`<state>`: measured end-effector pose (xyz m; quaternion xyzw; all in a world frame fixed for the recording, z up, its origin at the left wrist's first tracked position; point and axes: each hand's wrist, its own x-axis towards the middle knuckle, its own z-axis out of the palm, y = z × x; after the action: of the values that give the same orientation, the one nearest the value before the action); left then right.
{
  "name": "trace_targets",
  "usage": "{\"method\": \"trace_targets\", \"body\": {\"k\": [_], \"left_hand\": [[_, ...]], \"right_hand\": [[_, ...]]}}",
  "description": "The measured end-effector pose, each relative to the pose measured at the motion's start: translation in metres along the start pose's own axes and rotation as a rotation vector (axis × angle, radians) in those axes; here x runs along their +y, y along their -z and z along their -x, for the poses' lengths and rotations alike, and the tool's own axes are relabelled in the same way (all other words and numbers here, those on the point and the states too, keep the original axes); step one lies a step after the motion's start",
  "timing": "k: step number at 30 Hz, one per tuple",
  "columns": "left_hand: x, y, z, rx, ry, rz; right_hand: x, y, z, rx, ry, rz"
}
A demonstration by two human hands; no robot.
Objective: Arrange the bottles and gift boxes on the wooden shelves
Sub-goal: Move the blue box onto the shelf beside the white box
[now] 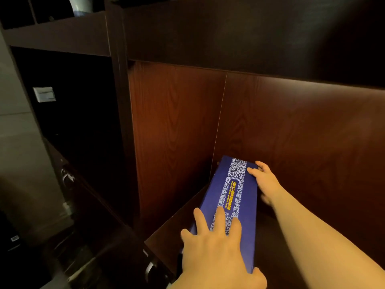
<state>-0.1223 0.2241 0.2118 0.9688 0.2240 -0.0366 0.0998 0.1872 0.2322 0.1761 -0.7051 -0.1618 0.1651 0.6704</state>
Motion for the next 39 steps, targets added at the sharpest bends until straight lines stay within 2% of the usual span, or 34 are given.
{"method": "trace_targets", "body": {"k": [6, 11, 15, 18, 24, 27, 32, 35, 39], "left_hand": [[-0.029, 0.001, -0.009, 0.109, -0.169, -0.023], [-0.054, 0.009, -0.025, 0.153, -0.367, -0.05], [-0.068, 0.013, -0.039, 0.179, -0.446, -0.02], [-0.074, 0.007, -0.048, 0.178, -0.414, 0.094], [-0.063, -0.019, -0.058, 0.248, -0.268, 0.684], [-0.06, -0.028, -0.062, 0.206, -0.203, 0.869], [-0.045, -0.04, -0.066, 0.138, -0.023, 1.364], [-0.04, -0.042, -0.072, 0.14, 0.046, 1.425], [-0.045, -0.044, -0.073, 0.128, 0.007, 1.412]], "right_hand": [[0.006, 0.032, 0.008, 0.148, -0.008, -0.033], [0.016, 0.085, 0.036, 0.317, -0.002, -0.018], [0.022, 0.128, 0.071, 0.421, -0.021, 0.038], [0.026, 0.155, 0.109, 0.521, -0.027, 0.073], [0.034, 0.177, 0.198, 0.66, 0.024, 0.098], [0.034, 0.174, 0.236, 0.695, 0.044, 0.118], [0.045, 0.175, 0.272, 0.749, 0.022, 0.043], [0.045, 0.17, 0.278, 0.71, 0.018, -0.029], [0.043, 0.17, 0.277, 0.616, -0.025, -0.076]]}}
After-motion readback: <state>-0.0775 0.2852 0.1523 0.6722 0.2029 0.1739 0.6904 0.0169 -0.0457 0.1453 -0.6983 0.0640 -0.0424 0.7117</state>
